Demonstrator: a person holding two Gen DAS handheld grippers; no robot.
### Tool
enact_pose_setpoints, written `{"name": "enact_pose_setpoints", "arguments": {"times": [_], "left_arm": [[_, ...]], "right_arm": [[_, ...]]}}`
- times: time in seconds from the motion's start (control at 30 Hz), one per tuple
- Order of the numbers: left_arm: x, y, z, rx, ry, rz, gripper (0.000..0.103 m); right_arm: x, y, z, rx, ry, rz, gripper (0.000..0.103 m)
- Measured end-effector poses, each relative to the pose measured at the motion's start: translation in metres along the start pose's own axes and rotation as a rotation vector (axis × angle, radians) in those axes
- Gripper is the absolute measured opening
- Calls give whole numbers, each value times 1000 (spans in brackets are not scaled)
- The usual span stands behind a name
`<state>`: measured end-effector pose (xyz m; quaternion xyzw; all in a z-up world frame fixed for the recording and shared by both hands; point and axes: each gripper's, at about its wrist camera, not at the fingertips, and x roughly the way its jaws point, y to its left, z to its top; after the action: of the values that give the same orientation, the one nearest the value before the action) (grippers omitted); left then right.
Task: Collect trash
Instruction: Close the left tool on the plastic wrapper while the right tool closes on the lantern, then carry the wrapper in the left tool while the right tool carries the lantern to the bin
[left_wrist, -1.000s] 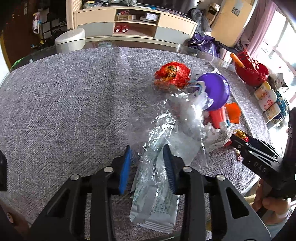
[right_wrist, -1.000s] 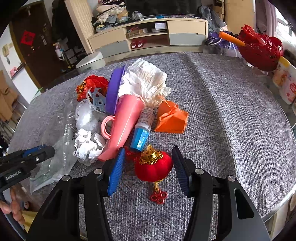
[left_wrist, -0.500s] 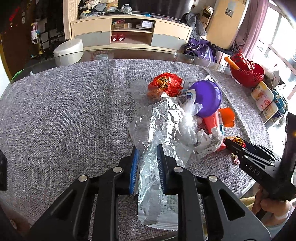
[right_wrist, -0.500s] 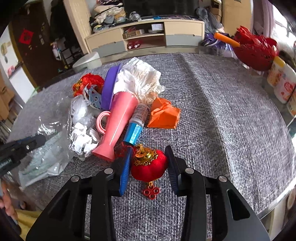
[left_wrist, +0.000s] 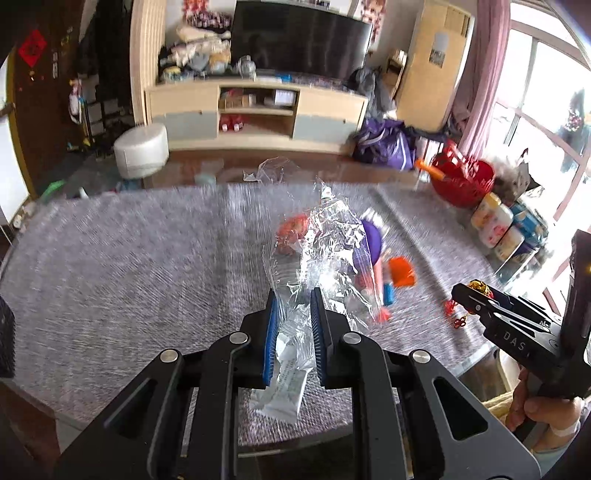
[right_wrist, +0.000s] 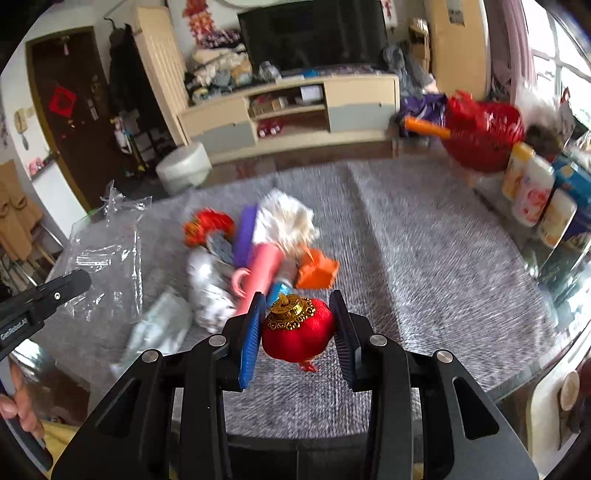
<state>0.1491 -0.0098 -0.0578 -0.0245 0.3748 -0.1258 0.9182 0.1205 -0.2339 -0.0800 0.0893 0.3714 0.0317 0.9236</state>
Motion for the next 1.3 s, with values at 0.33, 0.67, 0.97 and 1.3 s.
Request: {"name": "enact_pose_setpoints", "arguments": {"times": [0.33, 0.67, 0.97, 1.3], "left_arm": [[-79, -19, -38, 31, -43, 8, 16], [-85, -24, -132, 19, 94, -9, 16], [-38, -22, -214, 10, 297, -42, 16], [19, -23, -246, 7, 439, -42, 16]], "right_arm": [[-73, 22, -22, -38, -43, 51, 37], [-67, 31, -95, -49, 99, 82, 37], [-25, 41, -153, -49, 245, 87, 37], [27, 35, -189, -3, 393, 110, 37]]}}
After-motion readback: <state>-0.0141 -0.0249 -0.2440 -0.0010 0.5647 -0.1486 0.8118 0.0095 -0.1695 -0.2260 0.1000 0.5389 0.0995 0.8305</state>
